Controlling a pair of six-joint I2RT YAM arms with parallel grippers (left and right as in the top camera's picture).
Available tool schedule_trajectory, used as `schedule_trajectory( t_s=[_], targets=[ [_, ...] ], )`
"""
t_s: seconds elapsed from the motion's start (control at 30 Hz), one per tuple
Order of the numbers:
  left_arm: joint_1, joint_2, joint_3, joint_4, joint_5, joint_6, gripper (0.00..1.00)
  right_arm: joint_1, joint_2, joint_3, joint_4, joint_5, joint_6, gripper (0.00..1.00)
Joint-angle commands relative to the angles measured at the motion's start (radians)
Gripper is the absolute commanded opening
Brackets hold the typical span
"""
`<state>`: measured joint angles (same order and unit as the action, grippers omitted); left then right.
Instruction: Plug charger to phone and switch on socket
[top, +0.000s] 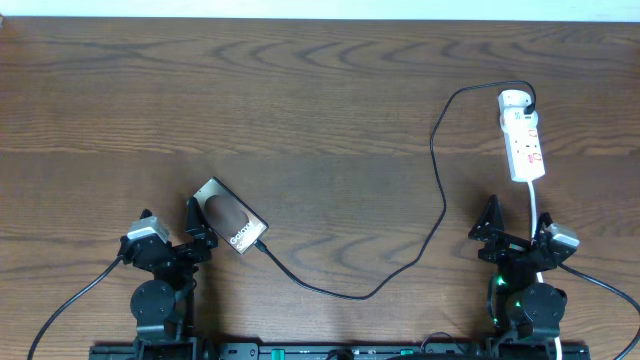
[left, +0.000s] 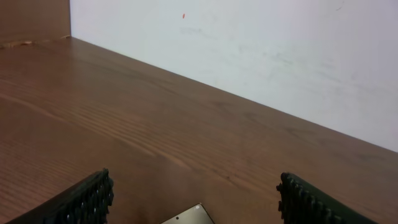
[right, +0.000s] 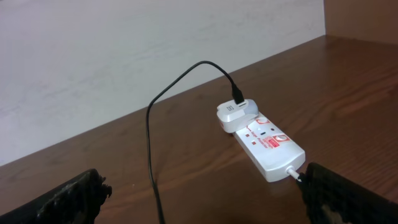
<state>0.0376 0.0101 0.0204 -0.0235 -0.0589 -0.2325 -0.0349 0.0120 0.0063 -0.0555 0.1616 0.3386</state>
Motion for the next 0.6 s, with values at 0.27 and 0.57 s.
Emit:
schedule_trajectory(
  t_s=[0.27,0.57],
  targets=[
    [0.003,-0.006,-0.016,-0.043,-0.031,0.003,0.84,0.011,-0.007,-0.001,-0.013,-0.038,-0.113,0.99],
    [0.003,-0.006,-0.016,-0.043,-0.031,0.003,0.84,0.011,-0.007,-0.001,-0.02,-0.078,-0.2,0.99]
  ],
)
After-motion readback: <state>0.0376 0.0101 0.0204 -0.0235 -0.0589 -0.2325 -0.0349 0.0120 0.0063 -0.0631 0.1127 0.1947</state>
